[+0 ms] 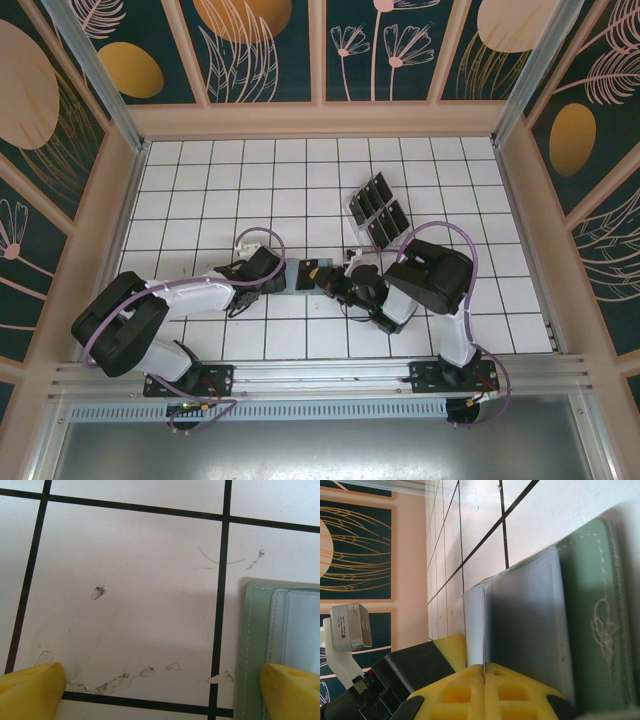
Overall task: Put the credit cards into the card holder
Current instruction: Insert the credit card into the card slot.
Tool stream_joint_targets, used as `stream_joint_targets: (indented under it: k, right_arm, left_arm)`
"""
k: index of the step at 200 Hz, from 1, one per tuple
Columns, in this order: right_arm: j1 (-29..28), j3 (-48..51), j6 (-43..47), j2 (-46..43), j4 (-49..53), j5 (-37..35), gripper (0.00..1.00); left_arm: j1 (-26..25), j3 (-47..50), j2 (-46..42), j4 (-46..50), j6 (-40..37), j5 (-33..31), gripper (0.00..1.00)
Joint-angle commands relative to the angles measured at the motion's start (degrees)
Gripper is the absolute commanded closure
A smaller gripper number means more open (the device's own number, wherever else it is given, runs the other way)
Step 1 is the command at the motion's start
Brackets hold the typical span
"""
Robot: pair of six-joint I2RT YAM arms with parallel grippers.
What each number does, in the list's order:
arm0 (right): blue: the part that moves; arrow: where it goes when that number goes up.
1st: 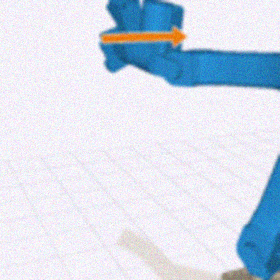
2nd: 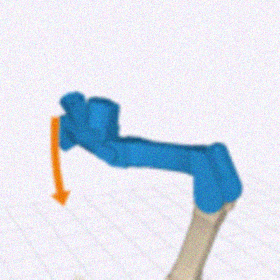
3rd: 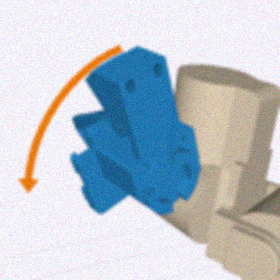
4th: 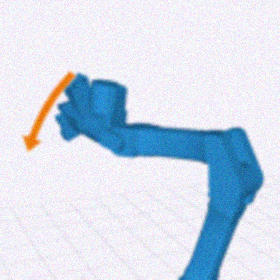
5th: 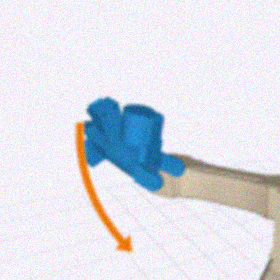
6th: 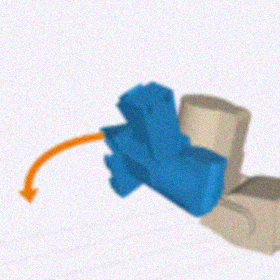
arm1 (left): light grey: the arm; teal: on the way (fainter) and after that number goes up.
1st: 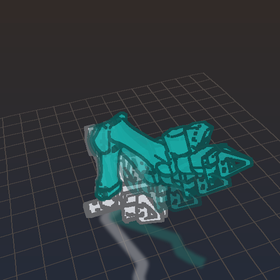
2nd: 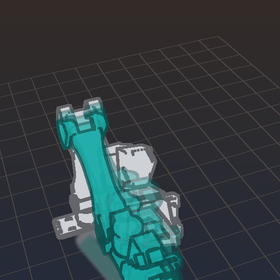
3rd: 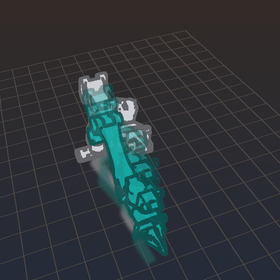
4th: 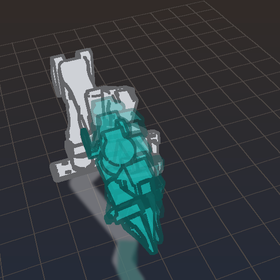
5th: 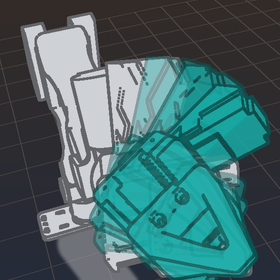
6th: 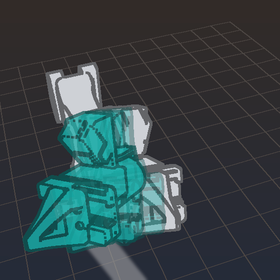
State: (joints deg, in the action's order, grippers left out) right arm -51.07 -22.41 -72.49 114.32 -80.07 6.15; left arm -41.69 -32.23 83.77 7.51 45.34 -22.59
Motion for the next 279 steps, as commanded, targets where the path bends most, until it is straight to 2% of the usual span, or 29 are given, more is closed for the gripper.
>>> stream_joint_targets:
  k: [1,98,157,221,279]
  right_arm:
    - [0.27,-0.52,-0.83,1.53,1.57,0.94,1.00]
    - [0.82,-2.39,-0.90,3.32,1.88,4.02,1.00]
    - [1.38,-3.92,0.61,2.50,5.77,5.87,1.00]
    - [1.85,-5.57,5.00,-2.89,17.72,5.81,0.70]
    - [2.03,-10.20,11.38,-8.24,32.68,5.13,0.56]
  left_arm:
    - [-0.19,1.95,1.14,3.33,0.54,0.88,0.01]
    - [-0.20,2.09,1.14,3.13,0.49,0.87,0.02]
    - [-0.16,2.25,1.60,2.78,0.76,0.87,0.01]
    - [-0.15,2.08,1.53,2.42,0.98,1.12,0.01]
    - [-0.20,2.20,0.63,2.68,1.18,0.90,0.01]
